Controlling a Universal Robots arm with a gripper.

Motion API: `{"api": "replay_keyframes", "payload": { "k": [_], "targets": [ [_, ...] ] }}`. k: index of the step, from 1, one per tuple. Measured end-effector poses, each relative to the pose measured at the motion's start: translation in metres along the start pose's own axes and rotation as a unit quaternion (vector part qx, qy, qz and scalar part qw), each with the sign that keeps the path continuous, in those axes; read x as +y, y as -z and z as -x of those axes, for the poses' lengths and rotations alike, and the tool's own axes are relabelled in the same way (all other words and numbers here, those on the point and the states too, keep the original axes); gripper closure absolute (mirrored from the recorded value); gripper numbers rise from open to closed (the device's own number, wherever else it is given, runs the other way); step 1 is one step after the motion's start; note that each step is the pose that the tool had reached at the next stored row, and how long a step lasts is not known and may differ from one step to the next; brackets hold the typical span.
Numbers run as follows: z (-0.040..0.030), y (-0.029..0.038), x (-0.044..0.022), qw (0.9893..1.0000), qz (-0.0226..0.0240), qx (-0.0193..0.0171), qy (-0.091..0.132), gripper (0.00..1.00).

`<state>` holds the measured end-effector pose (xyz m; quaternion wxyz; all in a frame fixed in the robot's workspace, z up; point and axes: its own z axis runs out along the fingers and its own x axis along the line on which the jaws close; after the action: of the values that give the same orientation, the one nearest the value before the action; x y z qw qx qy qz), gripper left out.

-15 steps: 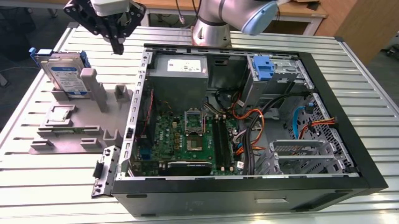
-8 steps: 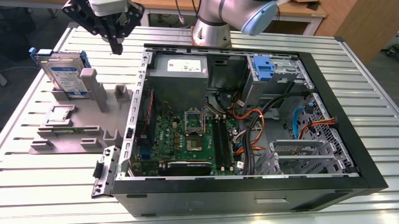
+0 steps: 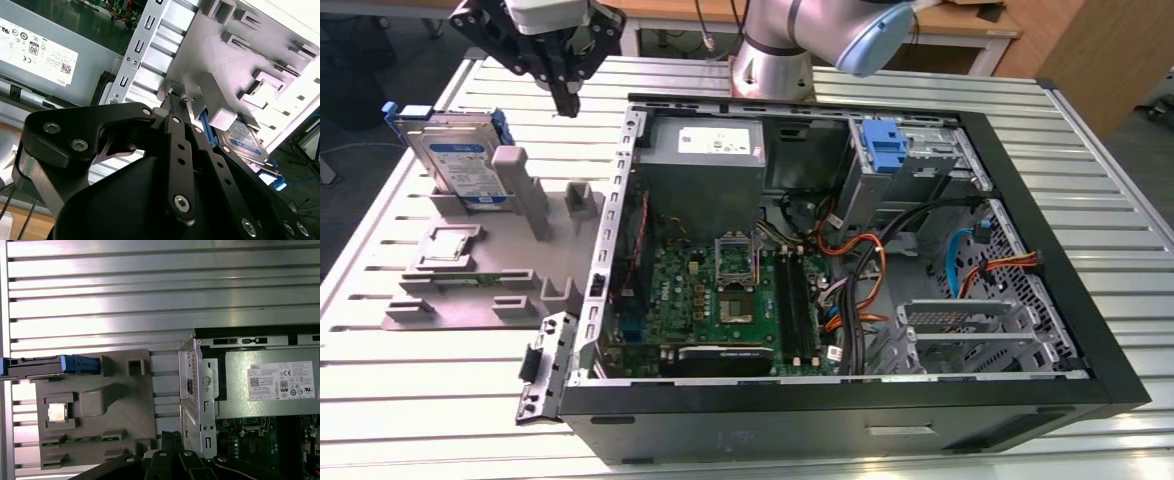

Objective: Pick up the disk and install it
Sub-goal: 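Reach for the disk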

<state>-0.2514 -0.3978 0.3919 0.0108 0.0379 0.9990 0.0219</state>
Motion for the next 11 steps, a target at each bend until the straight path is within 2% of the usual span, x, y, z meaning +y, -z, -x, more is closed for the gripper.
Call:
{"api": "replay_keyframes", "payload": {
  "k": [11],
  "targets": [
    [-0.0035, 0.0, -0.0003, 1.0, 0.0, 0.0, 0.0, 0.9]
  ]
}}
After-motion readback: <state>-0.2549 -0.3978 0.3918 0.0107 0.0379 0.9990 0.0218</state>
